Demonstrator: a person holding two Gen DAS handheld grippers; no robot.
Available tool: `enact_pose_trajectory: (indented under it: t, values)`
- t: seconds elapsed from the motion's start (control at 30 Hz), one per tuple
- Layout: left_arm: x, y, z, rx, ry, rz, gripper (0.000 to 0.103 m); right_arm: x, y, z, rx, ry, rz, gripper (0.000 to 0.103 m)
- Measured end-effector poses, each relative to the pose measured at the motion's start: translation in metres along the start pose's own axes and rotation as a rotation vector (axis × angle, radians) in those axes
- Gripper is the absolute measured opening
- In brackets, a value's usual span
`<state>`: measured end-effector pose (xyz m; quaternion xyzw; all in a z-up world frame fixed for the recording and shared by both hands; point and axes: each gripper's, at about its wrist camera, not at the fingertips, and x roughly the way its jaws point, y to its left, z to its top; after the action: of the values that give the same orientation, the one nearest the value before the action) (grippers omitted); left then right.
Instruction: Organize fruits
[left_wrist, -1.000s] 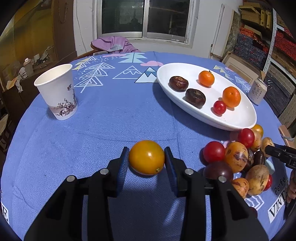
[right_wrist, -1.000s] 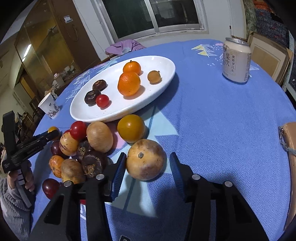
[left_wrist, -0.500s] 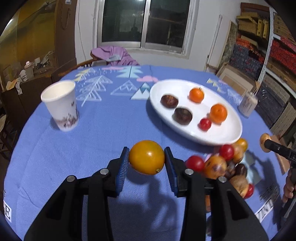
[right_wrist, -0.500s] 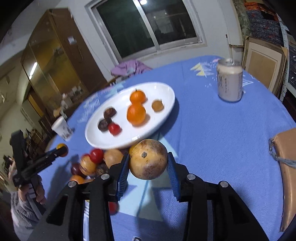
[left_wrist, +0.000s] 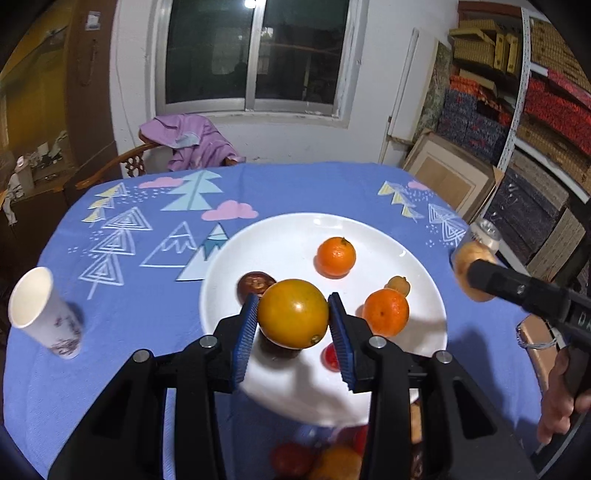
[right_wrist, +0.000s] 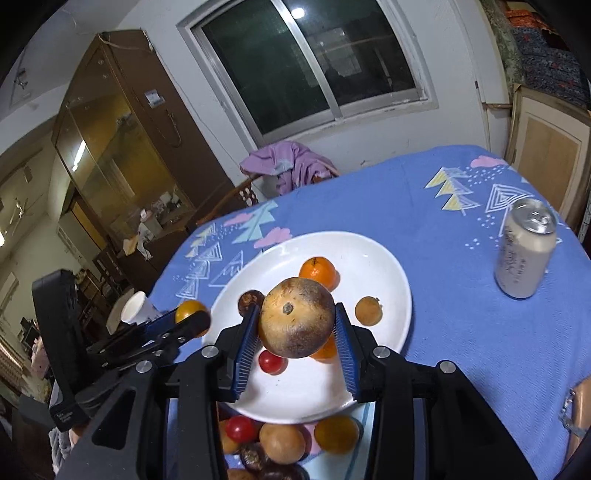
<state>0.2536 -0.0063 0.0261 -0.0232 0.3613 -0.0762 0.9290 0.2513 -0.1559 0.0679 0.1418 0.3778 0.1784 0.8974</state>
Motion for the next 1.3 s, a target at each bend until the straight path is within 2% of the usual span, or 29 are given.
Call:
enact_pose_trajectory:
  t: [0.2,0.5,0.6,0.73,0.9,1.0,1.03,1.17,1.3]
  values:
    - [0.051,-0.009,0.001,0.014,0.085,-0.01,0.038,0.046,-0.007,0.011,-0.01,0.045,-0.057,0.041]
    - [0.07,-0.007,0.002,0.03,0.122,-0.043,0.038,0.103,-0.027,0.015,-0.004,0.112,-0.104,0.041]
    - [0.074,-0.011,0.001,0.043,0.132,-0.057,0.039,0.105,-0.031,0.013,-0.002,0.111,-0.117,0.043]
    - [0.065,-0.007,0.0,0.027,0.098,-0.051,0.052,0.092,-0.037,0.016,0.052,0.099,-0.064,0.043]
    - [0.044,-0.003,0.001,0.014,0.064,-0.053,0.053,0.055,-0.03,0.02,0.06,0.037,-0.035,0.043]
    - [0.017,0.001,-0.004,0.019,0.031,-0.033,0.056,0.027,-0.019,0.021,0.047,0.006,0.001,0.049]
    - [0.007,0.002,-0.008,0.029,0.022,-0.013,0.06,0.015,-0.012,0.018,0.034,-0.002,0.004,0.051]
    - [-0.031,0.009,-0.031,0.071,-0.004,0.053,0.062,-0.021,0.005,-0.003,-0.016,-0.015,0.03,0.059]
    - [-0.065,0.02,-0.073,0.071,-0.021,0.083,0.077,-0.05,0.004,-0.04,-0.025,-0.032,0.022,0.064]
